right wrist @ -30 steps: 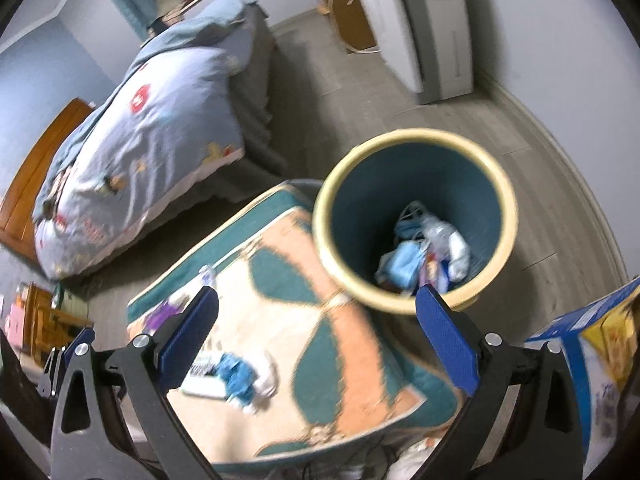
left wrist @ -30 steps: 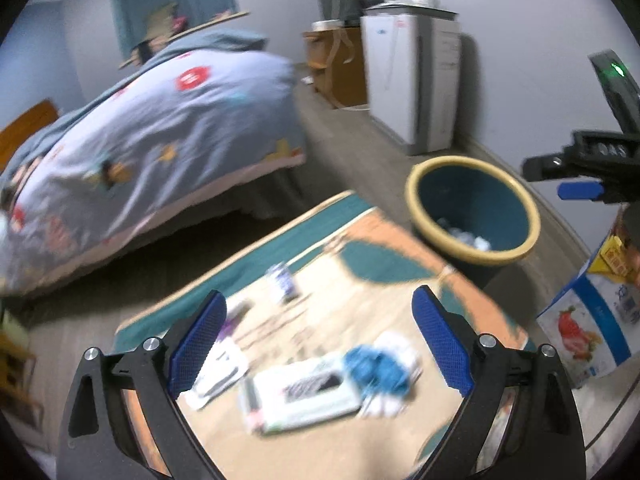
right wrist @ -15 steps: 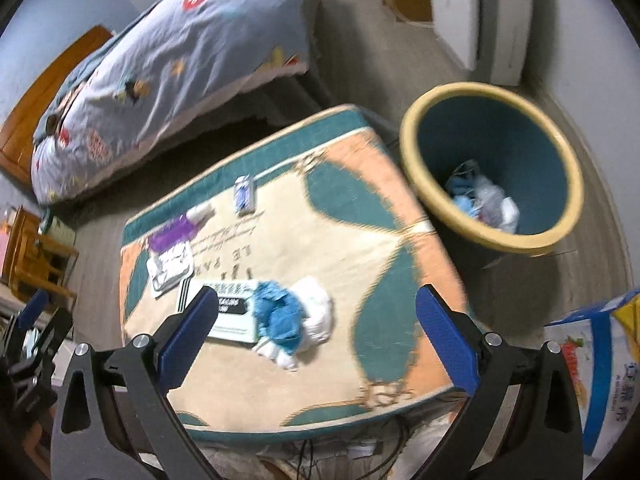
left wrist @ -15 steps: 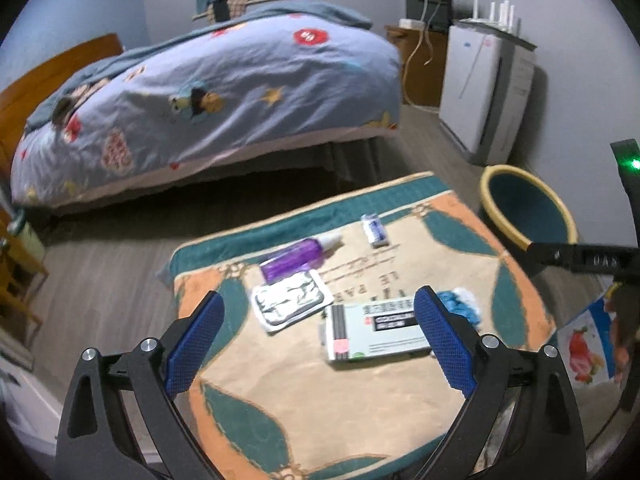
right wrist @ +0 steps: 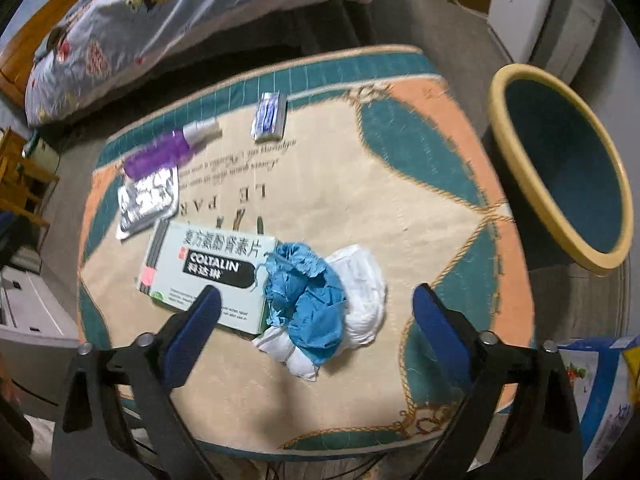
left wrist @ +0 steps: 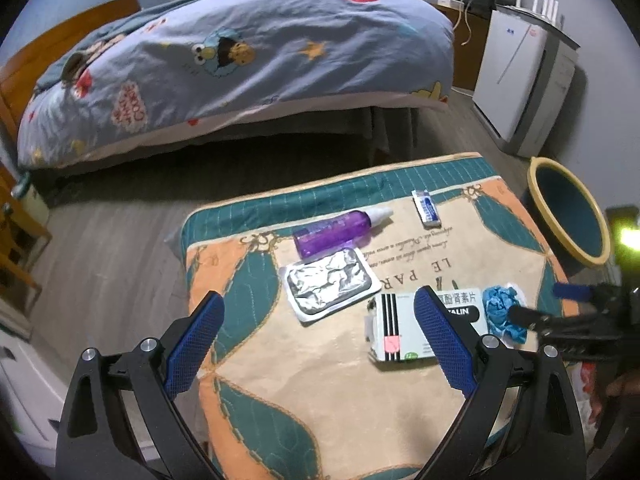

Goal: Collect trash
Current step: 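Move both open tools back over the cushion, then grasp the blue glove with the right tool while the left tool grasps the white tissue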

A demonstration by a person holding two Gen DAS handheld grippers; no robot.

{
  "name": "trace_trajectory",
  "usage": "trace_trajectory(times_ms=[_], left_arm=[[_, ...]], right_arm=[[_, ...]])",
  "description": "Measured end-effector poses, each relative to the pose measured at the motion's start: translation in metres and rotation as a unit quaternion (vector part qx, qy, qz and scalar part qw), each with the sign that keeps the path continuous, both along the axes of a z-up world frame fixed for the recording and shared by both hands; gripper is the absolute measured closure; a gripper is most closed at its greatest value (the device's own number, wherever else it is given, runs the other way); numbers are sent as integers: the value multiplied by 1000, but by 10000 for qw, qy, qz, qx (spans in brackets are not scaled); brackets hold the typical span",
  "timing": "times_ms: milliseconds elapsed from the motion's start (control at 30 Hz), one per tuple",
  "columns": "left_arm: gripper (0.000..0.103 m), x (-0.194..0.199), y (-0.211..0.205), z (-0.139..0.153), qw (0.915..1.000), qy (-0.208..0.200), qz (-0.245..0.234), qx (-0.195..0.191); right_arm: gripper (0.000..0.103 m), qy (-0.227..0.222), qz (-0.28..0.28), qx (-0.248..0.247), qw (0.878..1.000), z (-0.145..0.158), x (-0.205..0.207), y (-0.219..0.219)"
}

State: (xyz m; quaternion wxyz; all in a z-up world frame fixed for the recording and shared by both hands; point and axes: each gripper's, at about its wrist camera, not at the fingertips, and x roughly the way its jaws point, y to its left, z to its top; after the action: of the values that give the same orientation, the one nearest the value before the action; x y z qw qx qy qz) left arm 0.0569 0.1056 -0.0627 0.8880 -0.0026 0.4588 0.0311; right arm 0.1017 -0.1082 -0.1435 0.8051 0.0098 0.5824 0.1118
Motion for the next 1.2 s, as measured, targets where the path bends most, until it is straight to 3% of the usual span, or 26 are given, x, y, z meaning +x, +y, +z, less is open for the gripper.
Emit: trace_trajectory(times_ms=[100, 233, 333, 500, 633, 700, 800, 900, 1067, 1200], left_arm=[[8, 3, 2, -2, 10000, 46, 23, -69], [8, 4, -1, -3, 10000, 50, -56, -54], [8, 4, -5, -4, 9999, 60, -119, 38], [8, 6, -15, -8, 9997, 110, -230, 58], [8, 9, -39, -14, 9984, 133, -554, -41], [8, 10, -56, -20, 9968, 201, -771, -91], [8, 14, -84, -33, 9935, 347, -1060, -231], [8, 20, -112, -45, 9885, 466, -1396, -360], [9, 24, -160, -67, 9749, 690, -2115, -21], [10, 27, -186, -82, 9667, 887, -2394, 166]], right_arm=[[29, 219, 18, 44, 9997, -13, 4, 3], [57, 530, 40, 193, 9984, -28, 8, 5], [62, 544, -36, 340, 9979, -19, 6, 0], [63, 333, 210, 227, 9990, 34, 4, -11], [63, -257, 324, -29, 9991, 80, 1, -39], [63, -351, 140, 124, 9992, 83, -1, -57], [63, -154, -242, 650, 9975, 78, 6, -79], [63, -348, -262, 511, 9977, 85, 11, -89], [62, -250, -537, 829, 9948, 80, 21, -110], [62, -264, -540, 751, 9954, 78, 24, -120]])
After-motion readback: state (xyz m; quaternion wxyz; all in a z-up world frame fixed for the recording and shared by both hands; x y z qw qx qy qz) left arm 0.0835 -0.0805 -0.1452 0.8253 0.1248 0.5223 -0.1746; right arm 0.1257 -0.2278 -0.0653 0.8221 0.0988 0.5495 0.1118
